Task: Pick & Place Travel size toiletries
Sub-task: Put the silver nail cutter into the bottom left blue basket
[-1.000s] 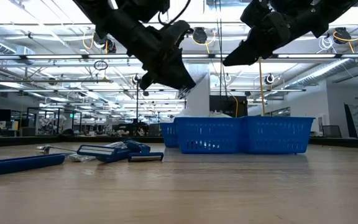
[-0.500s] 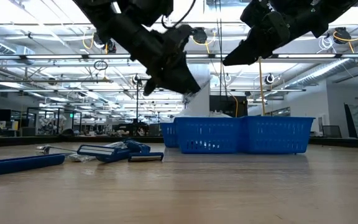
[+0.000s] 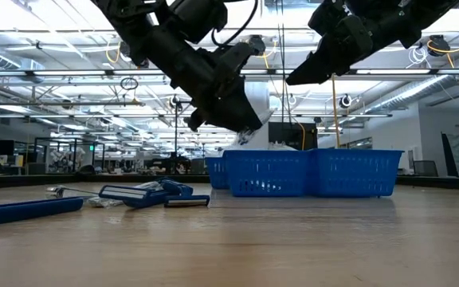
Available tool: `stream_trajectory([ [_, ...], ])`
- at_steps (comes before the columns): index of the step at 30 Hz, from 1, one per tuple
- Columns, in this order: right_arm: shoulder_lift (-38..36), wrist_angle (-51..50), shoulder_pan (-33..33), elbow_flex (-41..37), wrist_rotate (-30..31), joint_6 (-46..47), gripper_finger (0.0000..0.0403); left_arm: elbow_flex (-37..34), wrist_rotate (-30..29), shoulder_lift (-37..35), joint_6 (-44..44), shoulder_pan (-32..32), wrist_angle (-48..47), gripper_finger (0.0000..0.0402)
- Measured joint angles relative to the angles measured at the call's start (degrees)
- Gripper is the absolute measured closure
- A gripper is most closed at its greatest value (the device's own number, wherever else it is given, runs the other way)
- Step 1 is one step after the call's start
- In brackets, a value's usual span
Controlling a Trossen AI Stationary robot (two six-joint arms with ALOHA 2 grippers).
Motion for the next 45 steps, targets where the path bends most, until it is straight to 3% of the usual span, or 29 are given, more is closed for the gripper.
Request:
stream_trajectory([
  [7, 0.0, 0.0, 0.0, 0.0, 0.0, 0.0, 0.0232, 0.0, -0.2, 0.0, 0.1, 0.0, 0.1, 0.0258],
  [15, 0.0, 0.0, 0.0, 0.0, 0.0, 0.0, 0.0232, 0.0, 0.9, -0.2, 4.5, 0.0, -0.8, 0.0230],
  [21, 0.0, -0.7, 0.0, 0.0, 0.0, 0.0, 0.0232, 0.0, 7.3, -5.1, 4.1, -0.1, -12.7, 0.0229],
  [30, 0.0, -0.9, 0.0, 0.0, 0.0, -0.3, 0.0232, -0.1, 6.2, -9.0, -14.3, -5.7, -40.8, 0.0229],
  [36, 0.0, -0.9, 0.0, 0.0, 0.0, -0.4, 0.0232, -1.0, 7.8, -8.5, -28.1, -13.1, -44.5, 0.0229],
  [45, 0.0, -0.9, 0.0, 0.0, 0.0, -0.4, 0.0232, -1.0, 6.9, -8.5, -35.2, -19.0, -44.5, 0.0229],
])
